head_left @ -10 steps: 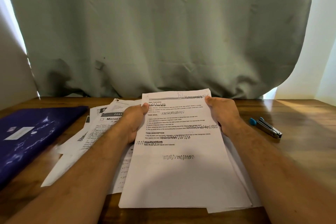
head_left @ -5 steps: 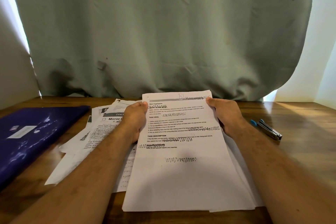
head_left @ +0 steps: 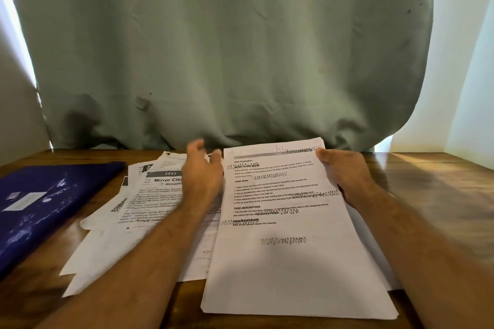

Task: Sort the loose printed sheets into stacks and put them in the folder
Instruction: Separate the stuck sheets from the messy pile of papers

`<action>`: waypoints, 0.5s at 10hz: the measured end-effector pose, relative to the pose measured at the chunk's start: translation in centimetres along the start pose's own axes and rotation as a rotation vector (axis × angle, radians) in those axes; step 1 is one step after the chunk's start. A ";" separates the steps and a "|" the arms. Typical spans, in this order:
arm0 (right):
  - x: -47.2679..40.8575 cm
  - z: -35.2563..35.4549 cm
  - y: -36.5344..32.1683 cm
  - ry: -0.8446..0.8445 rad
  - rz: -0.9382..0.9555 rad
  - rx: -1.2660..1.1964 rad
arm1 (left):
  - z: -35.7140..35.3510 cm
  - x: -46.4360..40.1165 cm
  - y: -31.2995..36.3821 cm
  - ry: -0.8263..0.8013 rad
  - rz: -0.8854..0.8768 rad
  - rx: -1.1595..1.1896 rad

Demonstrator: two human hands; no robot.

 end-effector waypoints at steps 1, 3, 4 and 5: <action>-0.1 0.7 1.2 0.026 -0.004 0.052 | -2.5 1.9 6.9 -0.049 -0.611 -0.232; -0.4 -0.5 1.7 0.006 -0.001 0.004 | -13.5 3.7 9.4 -0.464 -0.772 -0.553; -0.3 -1.1 1.5 -0.014 0.020 0.013 | -15.7 4.5 9.0 -0.667 -0.755 -0.655; -0.3 -1.3 1.7 -0.017 0.035 0.106 | -17.3 4.5 7.6 -0.850 -0.663 -0.653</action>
Point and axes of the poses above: each hand's wrist, its own x-axis away from the middle knuckle, its own z-axis out of the back of the hand, y = z × x, the point moved 8 cm from there along -x, towards the middle knuckle, and after that the axes turned 7 degrees about y, right-handed, at the moved point
